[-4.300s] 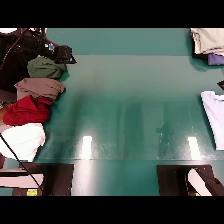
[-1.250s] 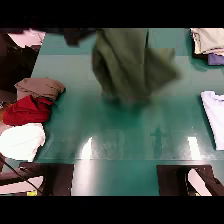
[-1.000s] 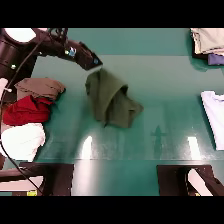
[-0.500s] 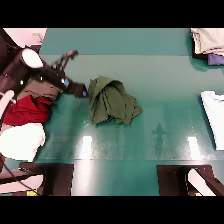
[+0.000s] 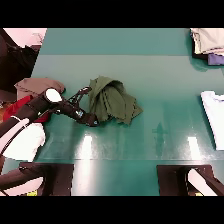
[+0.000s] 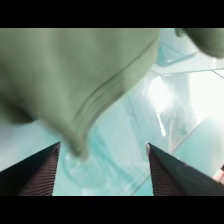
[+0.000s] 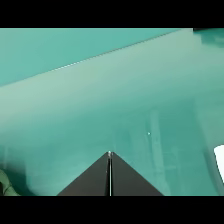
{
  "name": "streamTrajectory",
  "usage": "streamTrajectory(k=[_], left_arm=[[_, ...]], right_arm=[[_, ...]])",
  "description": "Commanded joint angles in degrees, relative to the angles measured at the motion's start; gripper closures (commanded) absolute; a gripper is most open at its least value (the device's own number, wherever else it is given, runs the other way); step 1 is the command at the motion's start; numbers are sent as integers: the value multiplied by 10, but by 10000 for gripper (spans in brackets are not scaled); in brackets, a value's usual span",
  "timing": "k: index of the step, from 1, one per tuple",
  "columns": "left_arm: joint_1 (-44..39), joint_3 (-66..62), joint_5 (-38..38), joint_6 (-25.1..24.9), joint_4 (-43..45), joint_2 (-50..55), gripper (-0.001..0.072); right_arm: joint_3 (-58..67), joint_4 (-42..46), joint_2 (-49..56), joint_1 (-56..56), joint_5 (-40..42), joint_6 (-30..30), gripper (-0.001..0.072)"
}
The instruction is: Fold the shirts.
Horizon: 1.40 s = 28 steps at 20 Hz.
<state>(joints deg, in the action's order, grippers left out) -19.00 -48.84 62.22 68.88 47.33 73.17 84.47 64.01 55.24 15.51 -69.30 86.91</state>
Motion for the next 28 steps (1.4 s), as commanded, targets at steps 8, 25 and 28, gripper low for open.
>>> streamTrajectory(k=[8, 25, 28], left_arm=[[-19, -53, 26, 56, 91, -20, 686], [-19, -389, 188, 124, 489, -136, 685], [-19, -389, 188, 138, 489, -136, 685]], right_arm=[[-1, 0, 3, -9, -64, -10, 694], [-294, -199, 254, -360, 153, -101, 297], [-251, -209, 305, -360, 173, -100, 302]])
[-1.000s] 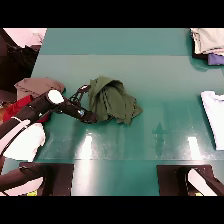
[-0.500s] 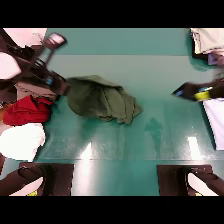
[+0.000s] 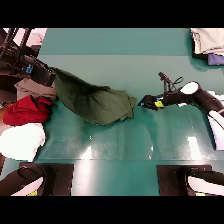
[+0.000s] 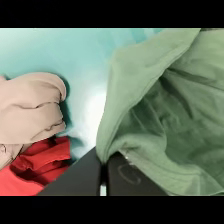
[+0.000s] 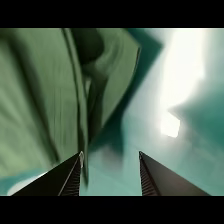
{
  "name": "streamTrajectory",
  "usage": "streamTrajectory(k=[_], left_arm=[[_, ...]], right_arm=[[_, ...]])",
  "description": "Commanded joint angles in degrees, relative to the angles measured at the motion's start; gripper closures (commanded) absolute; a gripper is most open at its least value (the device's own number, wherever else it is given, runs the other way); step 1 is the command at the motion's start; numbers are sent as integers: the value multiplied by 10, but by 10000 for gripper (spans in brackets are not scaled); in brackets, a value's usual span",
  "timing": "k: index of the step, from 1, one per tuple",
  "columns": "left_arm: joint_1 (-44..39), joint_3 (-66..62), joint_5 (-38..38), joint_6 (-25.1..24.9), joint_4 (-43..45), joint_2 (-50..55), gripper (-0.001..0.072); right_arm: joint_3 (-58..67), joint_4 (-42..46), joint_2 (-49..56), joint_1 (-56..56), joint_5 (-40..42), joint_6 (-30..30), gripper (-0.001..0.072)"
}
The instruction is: Fold the shirts.
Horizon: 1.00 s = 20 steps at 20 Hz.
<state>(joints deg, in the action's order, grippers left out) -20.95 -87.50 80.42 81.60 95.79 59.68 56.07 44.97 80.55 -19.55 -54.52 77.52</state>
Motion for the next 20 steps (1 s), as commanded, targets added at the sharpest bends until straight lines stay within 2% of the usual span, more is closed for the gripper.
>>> streamTrajectory(k=[1, 8, 10, 11, 15, 20], left_arm=[[0, -3, 6, 11, 3, -1, 685], [0, -3, 8, 10, 0, -1, 685], [0, -3, 7, 10, 0, -1, 685], [0, -3, 6, 11, 0, -1, 685], [1, -34, 4, 18, 40, -1, 685], [0, -224, -20, 26, 70, -1, 685]], right_arm=[[50, -20, 71, -9, 28, -4, 304], [137, -19, 173, -23, 22, 20, 310], [145, -18, 179, -30, 27, 18, 542], [147, -19, 179, -32, 37, 10, 696], [196, 22, 125, -18, 33, -11, 697], [338, 112, -50, 56, -6, -11, 697]])
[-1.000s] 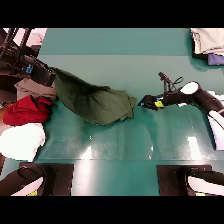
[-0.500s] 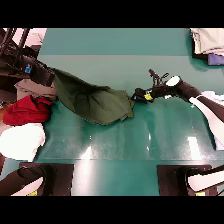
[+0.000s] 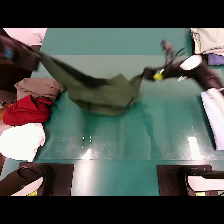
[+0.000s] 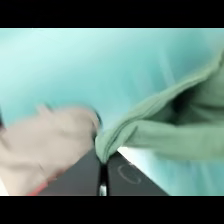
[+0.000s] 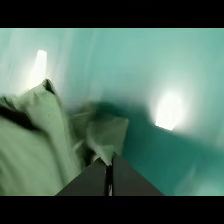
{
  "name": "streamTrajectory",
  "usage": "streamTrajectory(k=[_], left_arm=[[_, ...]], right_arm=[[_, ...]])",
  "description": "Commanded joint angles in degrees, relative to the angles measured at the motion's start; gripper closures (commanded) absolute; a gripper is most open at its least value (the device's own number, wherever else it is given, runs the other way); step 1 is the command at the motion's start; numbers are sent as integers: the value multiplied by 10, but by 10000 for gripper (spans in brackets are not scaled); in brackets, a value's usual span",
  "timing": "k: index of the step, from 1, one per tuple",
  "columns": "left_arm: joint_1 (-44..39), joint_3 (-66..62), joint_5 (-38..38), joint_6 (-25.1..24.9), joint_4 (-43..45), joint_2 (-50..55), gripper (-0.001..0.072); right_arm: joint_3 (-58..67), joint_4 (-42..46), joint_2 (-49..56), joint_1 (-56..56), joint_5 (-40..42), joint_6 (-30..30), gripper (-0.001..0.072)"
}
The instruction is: Fold the shirts.
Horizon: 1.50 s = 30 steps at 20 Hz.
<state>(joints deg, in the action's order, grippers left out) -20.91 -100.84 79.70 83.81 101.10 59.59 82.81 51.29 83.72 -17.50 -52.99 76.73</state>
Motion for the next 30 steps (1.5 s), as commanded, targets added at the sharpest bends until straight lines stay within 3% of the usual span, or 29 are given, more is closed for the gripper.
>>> streamTrajectory(k=[1, 3, 8, 13, 20, 28, 29, 30], left_arm=[[0, -127, -12, 3, 16, 0, 685], [0, -187, -16, 4, 12, -4, 685], [0, -193, -55, 11, -24, -34, 685], [0, -63, -62, 6, -23, -32, 685], [0, 63, -59, -2, -23, -31, 685], [6, 323, -137, -2, 31, 14, 685], [14, 328, -137, -2, 30, 26, 685], [21, 328, -136, 0, 30, 35, 685]], right_arm=[[99, 59, -110, 50, -34, -3, 697], [153, 71, -158, 80, -61, -3, 697], [229, 145, -268, 143, -87, 3, 697], [175, 162, -357, 214, -104, 30, 697], [-38, 162, -455, 278, -185, 53, 697], [-497, 157, -578, 295, -253, 60, 693], [-533, 157, -599, 295, -272, 60, 594], [-555, 159, -617, 295, -287, 67, 299]])
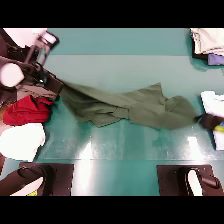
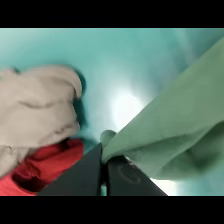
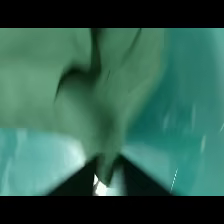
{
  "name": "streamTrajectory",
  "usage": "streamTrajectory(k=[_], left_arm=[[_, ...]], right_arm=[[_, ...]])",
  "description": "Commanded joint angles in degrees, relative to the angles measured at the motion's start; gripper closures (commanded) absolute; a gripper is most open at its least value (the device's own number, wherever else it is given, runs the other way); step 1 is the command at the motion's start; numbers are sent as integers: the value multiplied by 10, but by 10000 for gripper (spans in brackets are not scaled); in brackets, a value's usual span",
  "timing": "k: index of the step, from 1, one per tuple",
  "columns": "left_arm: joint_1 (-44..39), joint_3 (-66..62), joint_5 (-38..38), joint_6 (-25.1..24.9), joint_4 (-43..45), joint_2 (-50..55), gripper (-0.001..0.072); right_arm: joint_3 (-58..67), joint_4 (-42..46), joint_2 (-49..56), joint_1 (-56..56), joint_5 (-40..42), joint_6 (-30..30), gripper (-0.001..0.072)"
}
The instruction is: Fold the shirts.
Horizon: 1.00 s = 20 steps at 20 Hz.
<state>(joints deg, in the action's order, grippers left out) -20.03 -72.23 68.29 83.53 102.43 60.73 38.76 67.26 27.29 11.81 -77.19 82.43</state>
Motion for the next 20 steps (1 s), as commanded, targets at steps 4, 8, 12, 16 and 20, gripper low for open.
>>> streamTrajectory(k=[4, 8, 12, 16, 20], left_arm=[[22, 38, -23, 6, 12, 26, 684], [22, 38, -21, 5, -2, 26, 685], [22, 38, -7, 5, -5, 26, 685], [22, 38, -1, 5, -5, 26, 685], [22, 38, -2, 6, -5, 26, 684]], right_arm=[[-100, -16, -92, 2, -26, 51, 164], [-23, -102, 54, 2, 5, -5, 285], [103, -113, 312, 2, 38, -69, 285], [225, -179, 514, 0, 31, -96, 286], [257, -176, 574, -41, 13, -82, 287]])
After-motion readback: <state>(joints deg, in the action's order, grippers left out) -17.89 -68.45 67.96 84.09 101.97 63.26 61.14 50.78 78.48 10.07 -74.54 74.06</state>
